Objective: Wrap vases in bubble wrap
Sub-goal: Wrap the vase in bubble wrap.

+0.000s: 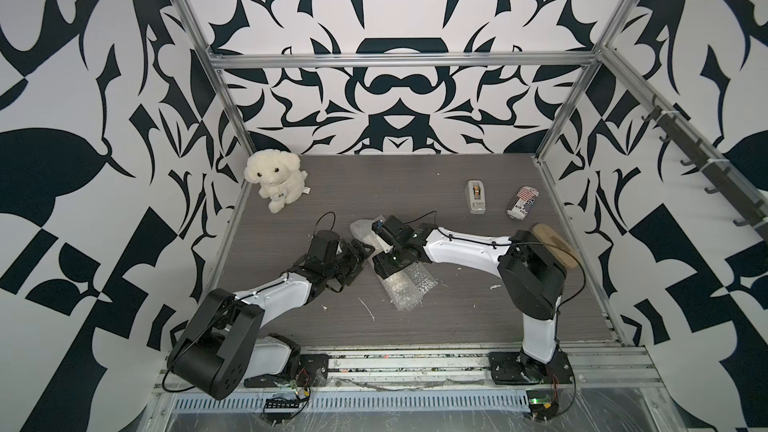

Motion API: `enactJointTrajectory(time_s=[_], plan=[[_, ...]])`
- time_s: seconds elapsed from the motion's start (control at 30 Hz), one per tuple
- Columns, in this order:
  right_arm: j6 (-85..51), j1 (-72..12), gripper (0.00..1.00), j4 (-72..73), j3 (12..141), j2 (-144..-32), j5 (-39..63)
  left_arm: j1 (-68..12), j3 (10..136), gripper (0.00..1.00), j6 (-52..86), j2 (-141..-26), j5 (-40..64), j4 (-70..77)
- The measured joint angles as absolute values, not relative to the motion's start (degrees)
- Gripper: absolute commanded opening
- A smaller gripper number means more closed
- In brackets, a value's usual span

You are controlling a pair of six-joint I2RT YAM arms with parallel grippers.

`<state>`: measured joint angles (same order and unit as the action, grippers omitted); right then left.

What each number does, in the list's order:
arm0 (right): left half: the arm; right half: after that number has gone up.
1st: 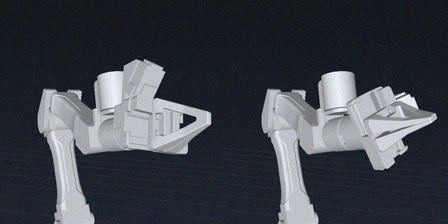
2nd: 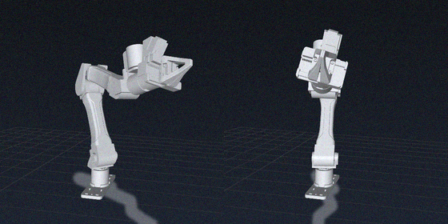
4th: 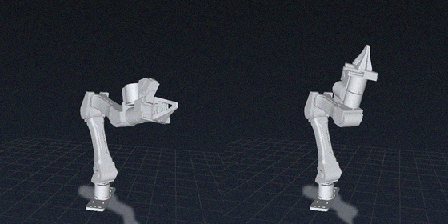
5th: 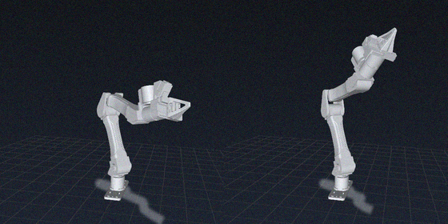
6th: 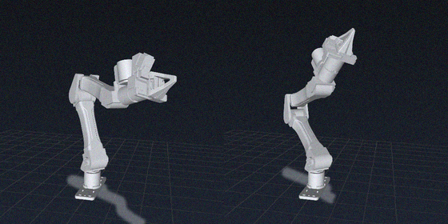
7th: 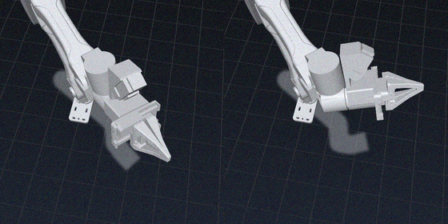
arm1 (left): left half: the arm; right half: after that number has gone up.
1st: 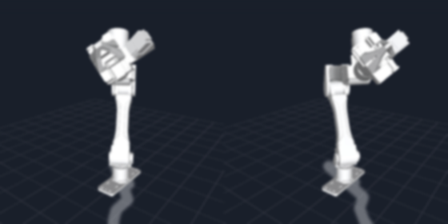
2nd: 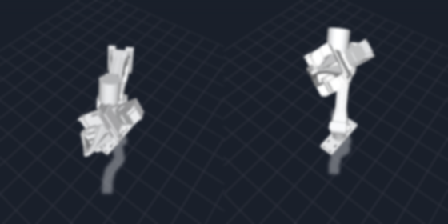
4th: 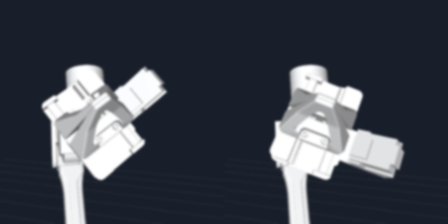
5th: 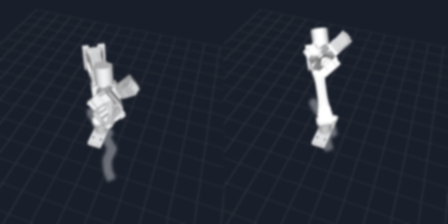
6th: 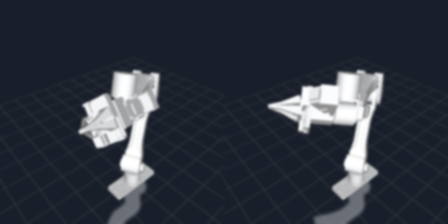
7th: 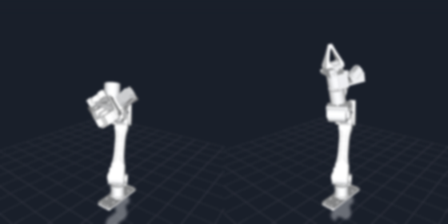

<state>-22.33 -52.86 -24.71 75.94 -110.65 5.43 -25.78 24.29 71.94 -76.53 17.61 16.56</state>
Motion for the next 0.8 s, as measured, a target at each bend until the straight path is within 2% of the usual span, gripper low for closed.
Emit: enactJointTrajectory(time_s=[0.3, 0.6, 0.8], plan=[[-25.47, -53.08, 0.67, -22.48, 74.67, -110.17, 6.02, -25.78, 24.27, 0.79, 71.81, -82.72, 18.98, 24.18], [-25.93, -53.1, 0.67, -21.98, 74.37, -110.04, 6.48, -26.41, 24.38, 0.77, 70.04, -83.77, 19.38, 25.96], [-26.33, -53.08, 0.67, -21.34, 73.84, -109.78, 6.57, -26.65, 26.0, 0.68, 68.51, -86.15, 19.75, 26.85]])
